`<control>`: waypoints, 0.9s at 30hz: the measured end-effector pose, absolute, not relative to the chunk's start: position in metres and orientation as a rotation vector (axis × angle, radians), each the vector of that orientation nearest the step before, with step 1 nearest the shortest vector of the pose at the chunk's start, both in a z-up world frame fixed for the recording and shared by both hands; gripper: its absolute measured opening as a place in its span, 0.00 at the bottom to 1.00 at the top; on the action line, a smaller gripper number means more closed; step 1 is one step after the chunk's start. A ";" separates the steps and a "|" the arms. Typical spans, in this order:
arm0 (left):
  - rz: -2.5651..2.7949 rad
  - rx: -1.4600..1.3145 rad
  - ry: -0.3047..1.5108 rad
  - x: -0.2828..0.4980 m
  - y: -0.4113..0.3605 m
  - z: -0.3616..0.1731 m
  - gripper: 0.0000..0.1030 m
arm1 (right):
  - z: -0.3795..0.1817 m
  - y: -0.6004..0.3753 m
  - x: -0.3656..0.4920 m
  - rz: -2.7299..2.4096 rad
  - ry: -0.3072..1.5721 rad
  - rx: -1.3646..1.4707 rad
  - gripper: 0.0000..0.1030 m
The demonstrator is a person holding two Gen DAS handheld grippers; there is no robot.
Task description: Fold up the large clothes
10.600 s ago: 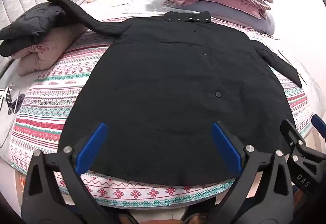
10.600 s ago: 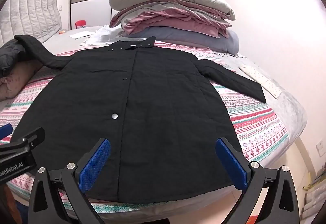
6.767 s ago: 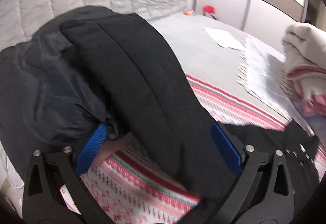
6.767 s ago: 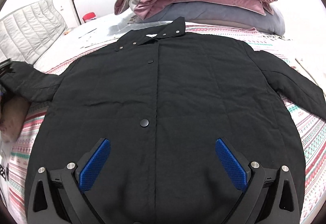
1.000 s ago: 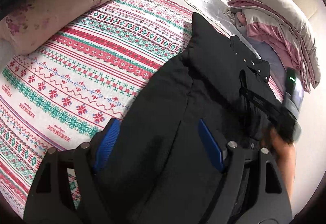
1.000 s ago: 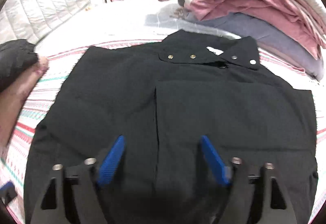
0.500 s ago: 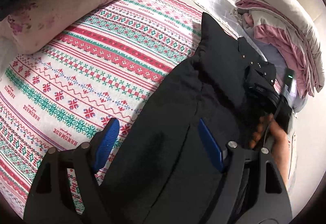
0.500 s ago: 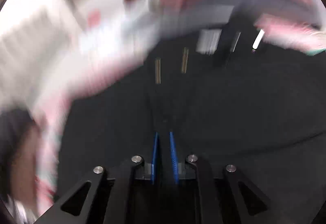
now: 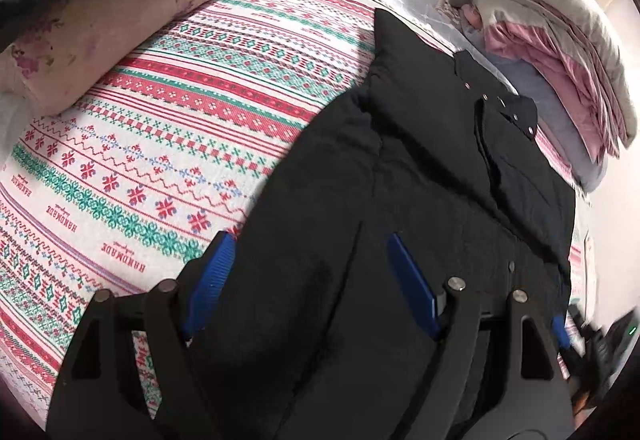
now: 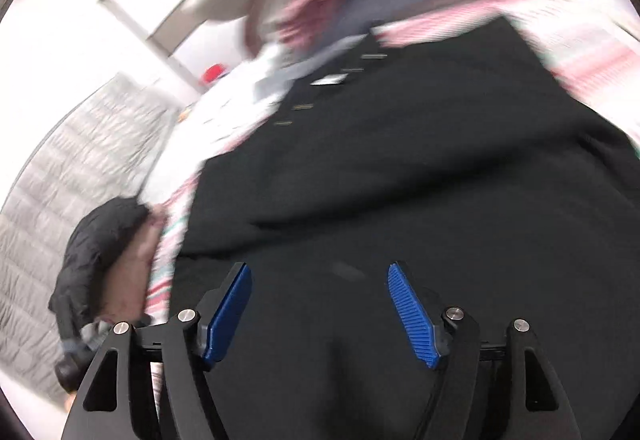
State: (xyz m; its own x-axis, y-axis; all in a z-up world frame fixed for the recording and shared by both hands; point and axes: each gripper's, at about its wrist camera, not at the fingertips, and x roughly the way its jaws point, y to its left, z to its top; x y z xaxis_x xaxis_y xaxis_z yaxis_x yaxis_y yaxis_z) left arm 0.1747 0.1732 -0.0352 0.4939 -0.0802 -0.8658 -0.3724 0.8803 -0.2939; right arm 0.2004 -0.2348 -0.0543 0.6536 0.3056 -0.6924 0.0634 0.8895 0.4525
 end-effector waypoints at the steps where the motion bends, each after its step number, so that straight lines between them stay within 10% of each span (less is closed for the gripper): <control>1: 0.173 -0.468 1.048 0.171 0.169 -0.033 0.77 | -0.067 -0.260 0.183 0.081 0.865 0.499 0.71; 27: 0.058 -0.419 1.119 -0.015 0.234 -0.072 0.77 | -0.094 -0.428 -0.019 -0.056 0.750 0.657 0.71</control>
